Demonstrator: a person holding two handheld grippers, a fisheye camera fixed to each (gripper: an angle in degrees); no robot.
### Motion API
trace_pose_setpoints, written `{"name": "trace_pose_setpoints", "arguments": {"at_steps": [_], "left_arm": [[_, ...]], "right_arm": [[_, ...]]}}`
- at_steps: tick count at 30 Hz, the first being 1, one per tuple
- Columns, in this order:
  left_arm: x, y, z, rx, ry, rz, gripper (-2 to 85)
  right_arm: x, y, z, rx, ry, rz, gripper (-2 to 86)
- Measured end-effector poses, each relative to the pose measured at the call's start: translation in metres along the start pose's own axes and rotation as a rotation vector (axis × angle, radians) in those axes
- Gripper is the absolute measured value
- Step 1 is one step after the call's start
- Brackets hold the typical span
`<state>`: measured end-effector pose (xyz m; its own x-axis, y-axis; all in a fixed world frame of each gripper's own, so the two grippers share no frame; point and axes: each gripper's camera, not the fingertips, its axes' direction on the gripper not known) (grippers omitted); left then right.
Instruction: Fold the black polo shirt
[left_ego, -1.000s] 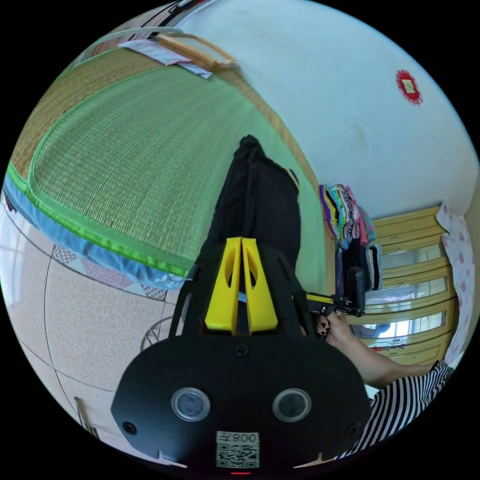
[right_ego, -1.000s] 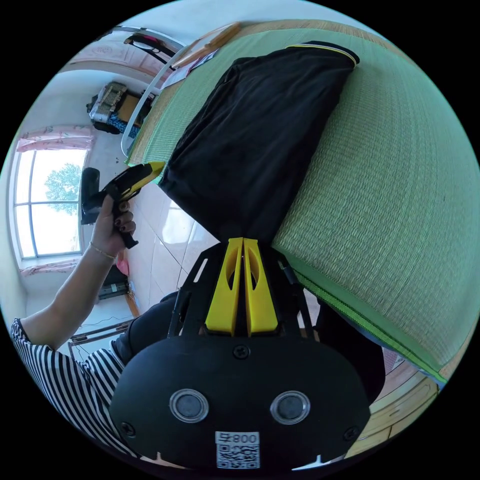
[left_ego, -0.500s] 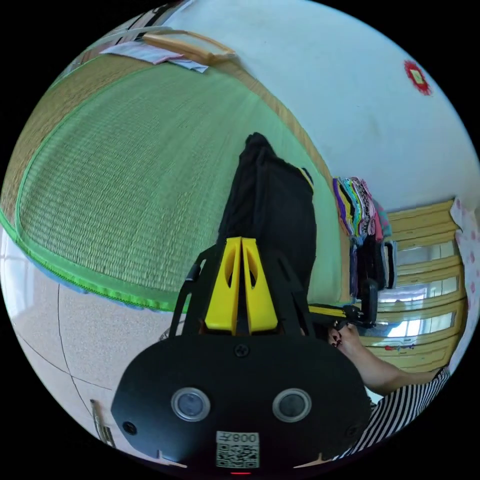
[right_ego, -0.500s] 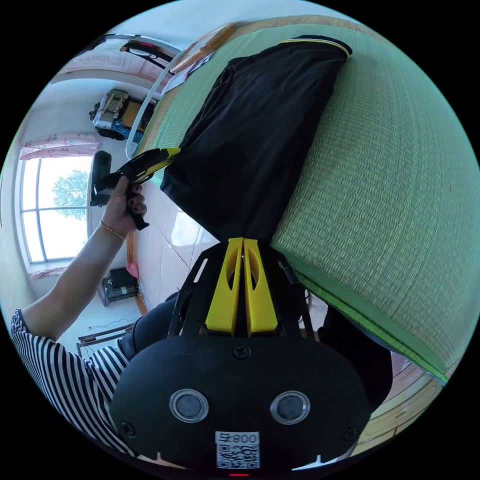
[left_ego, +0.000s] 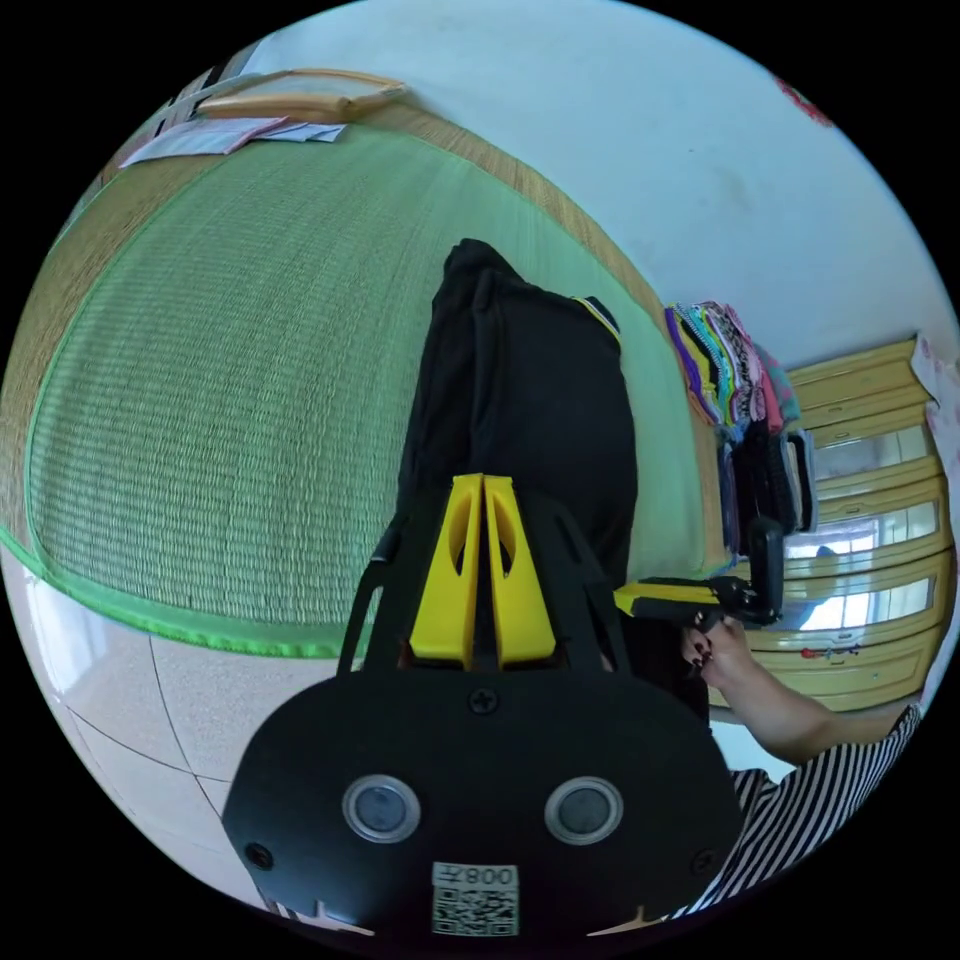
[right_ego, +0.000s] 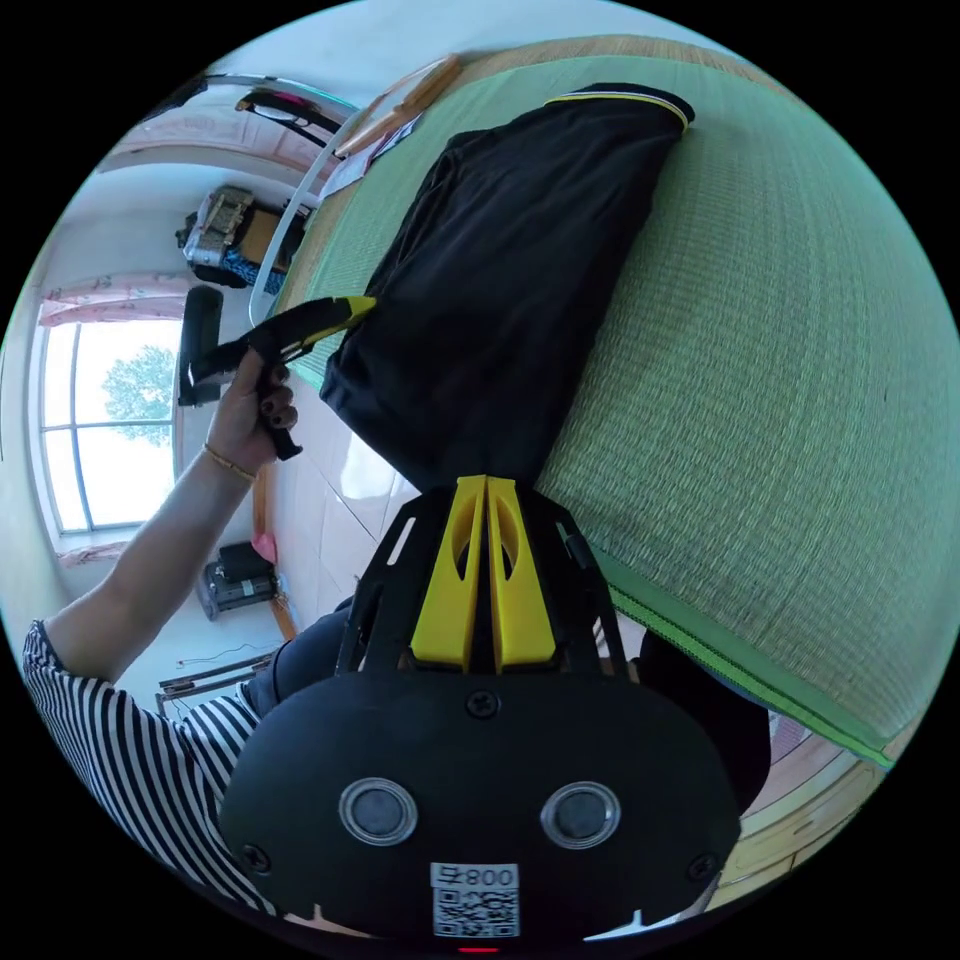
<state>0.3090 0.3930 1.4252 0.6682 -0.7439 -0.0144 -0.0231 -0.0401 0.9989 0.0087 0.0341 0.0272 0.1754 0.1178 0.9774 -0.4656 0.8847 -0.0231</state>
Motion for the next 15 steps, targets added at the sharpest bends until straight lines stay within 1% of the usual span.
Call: {"name": "trace_pose_setpoints", "arguments": {"at_steps": [2,5,7,9,10,12,15], "left_arm": [[-0.002,0.017,-0.003,0.017,0.063,0.007,0.4],[-0.003,0.051,0.003,-0.007,0.163,-0.002,1.2],[-0.002,0.07,0.016,-0.051,0.227,-0.012,2.3],[-0.002,0.089,0.041,-0.138,0.308,-0.038,4.4],[-0.003,0.092,0.047,-0.153,0.327,-0.048,4.9],[-0.008,0.096,0.068,-0.195,0.425,-0.102,6.7],[-0.012,0.086,0.085,-0.241,0.472,-0.103,7.6]], "right_arm": [[0.006,0.007,0.0,0.01,-0.014,0.001,0.1],[0.02,0.02,-0.003,0.033,-0.044,0.017,0.2],[0.036,0.033,-0.009,0.066,-0.083,0.049,0.4],[0.049,0.043,-0.013,0.092,-0.128,0.078,0.6],[0.057,0.049,-0.014,0.106,-0.157,0.097,0.9],[0.068,0.056,-0.015,0.117,-0.195,0.12,1.5],[0.078,0.068,-0.013,0.119,-0.233,0.136,3.1]]}}
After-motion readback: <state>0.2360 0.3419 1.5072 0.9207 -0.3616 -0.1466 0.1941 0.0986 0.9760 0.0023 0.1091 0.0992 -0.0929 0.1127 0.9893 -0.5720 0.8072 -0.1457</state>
